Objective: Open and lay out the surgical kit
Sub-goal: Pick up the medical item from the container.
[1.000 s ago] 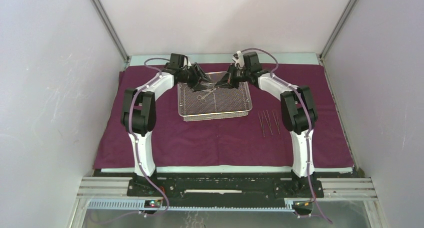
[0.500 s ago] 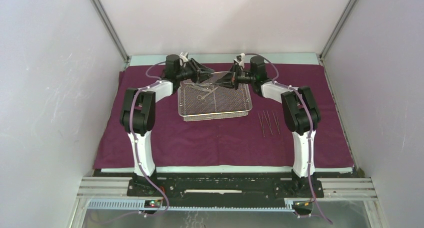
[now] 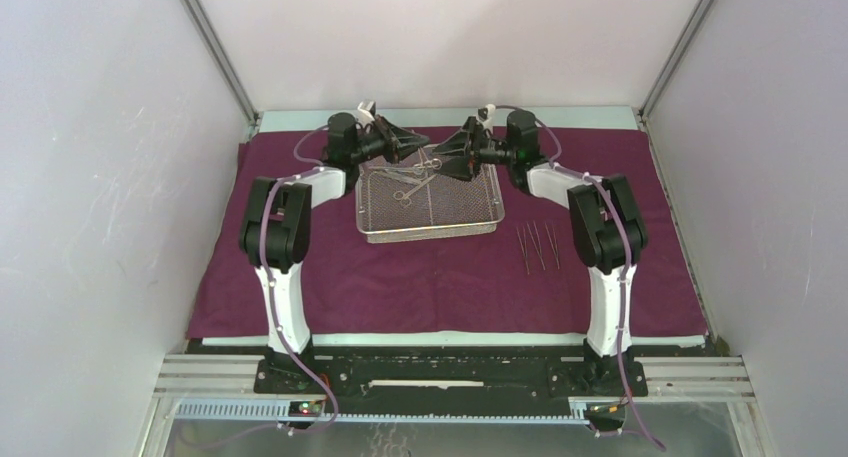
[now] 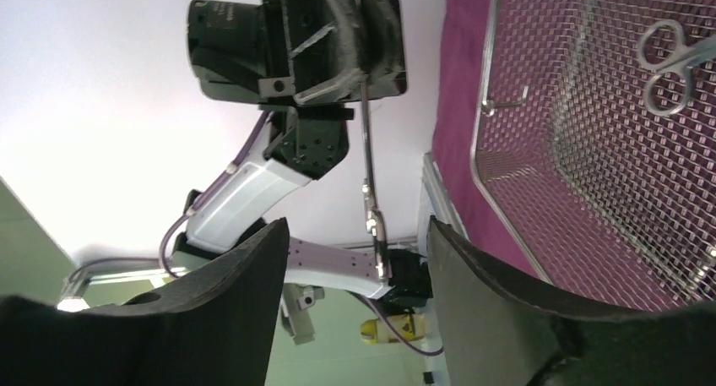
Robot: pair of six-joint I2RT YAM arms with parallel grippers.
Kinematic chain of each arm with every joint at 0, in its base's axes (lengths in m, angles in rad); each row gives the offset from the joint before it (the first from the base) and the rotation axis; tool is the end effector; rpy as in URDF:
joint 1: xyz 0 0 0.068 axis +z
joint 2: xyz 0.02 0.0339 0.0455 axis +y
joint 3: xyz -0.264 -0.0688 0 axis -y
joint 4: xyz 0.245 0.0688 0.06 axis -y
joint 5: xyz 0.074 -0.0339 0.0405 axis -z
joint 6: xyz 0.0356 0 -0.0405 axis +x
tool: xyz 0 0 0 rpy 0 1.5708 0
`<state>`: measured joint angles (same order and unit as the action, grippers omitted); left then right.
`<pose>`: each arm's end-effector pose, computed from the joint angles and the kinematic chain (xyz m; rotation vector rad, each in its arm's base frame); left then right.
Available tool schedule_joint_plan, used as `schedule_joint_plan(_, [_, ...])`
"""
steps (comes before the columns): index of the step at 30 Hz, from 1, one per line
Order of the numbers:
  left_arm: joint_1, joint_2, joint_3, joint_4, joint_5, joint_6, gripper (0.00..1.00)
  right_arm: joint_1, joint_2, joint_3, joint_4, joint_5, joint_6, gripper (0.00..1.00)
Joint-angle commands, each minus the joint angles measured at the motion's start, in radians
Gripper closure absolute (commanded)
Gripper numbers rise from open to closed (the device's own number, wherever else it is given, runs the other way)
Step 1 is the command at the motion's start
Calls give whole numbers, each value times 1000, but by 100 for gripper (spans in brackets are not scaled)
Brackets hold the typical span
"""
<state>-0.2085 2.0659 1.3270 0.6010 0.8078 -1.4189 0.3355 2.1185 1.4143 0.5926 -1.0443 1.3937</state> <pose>0.4492 -0.1213 0.2116 -0.5097 2.0054 -1.7966 0.4378 0.1852 0.2158 0.1162 2.1548 2.0220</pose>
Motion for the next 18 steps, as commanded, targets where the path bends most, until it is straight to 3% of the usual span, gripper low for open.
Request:
schedule_joint_plan(1, [0, -75, -10, 95, 28, -33, 100, 0, -123, 17, -277, 70, -220, 27])
schedule_joint_plan(5, [-3, -83, -12, 106, 31, -27, 100, 9, -172, 67, -529, 167, -433, 23])
schedule_joint_plan(18, [-30, -91, -34, 159, 42, -32, 100, 27, -217, -29, -360, 119, -348, 53])
